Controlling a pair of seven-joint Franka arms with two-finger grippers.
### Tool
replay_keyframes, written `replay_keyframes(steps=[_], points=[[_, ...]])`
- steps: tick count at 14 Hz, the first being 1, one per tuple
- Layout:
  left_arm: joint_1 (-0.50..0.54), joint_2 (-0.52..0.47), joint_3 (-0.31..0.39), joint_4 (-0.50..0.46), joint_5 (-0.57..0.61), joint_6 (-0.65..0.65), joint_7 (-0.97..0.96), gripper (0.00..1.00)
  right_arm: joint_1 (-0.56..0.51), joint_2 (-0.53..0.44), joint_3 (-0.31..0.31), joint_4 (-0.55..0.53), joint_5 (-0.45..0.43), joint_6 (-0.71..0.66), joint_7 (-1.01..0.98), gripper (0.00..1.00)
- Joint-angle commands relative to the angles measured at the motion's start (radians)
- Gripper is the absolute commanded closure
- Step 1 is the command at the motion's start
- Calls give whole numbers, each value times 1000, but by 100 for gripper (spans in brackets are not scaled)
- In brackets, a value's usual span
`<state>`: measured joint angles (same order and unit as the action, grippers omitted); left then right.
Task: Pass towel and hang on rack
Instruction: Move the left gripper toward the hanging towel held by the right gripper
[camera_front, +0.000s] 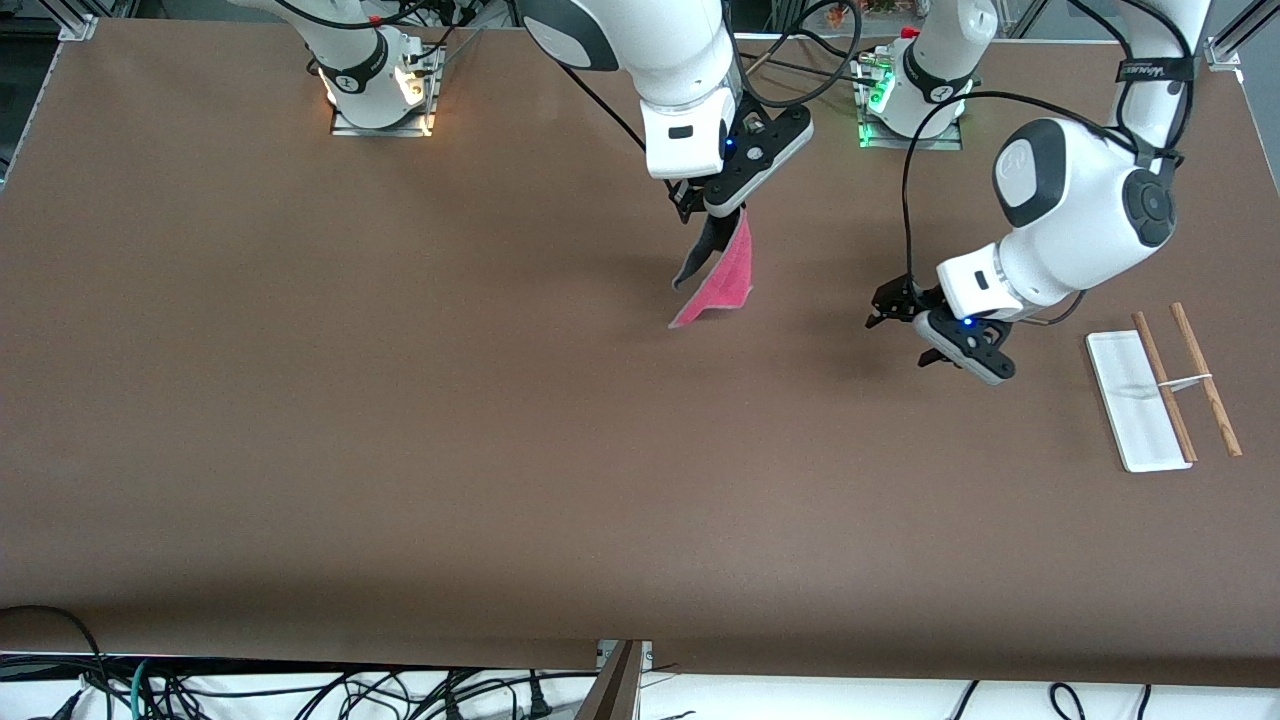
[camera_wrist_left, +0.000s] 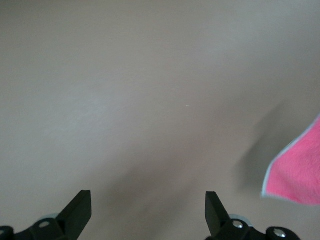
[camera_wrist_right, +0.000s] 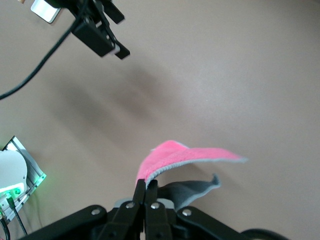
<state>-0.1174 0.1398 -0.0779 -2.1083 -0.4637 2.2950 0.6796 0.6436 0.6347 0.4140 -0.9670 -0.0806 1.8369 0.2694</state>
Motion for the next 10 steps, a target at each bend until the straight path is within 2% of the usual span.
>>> replay_keyframes(steps=[1, 6, 10], points=[[-33, 15, 9, -44, -133, 29, 223, 0, -2, -13, 9, 2, 2, 4, 4, 100], [-57, 63, 10, -107, -341, 87, 746, 0, -7, -32, 14, 4, 5, 11, 2, 100], [-111, 84, 10, -118, -426, 93, 856, 0, -10, -40, 12, 4, 7, 24, 4, 100]])
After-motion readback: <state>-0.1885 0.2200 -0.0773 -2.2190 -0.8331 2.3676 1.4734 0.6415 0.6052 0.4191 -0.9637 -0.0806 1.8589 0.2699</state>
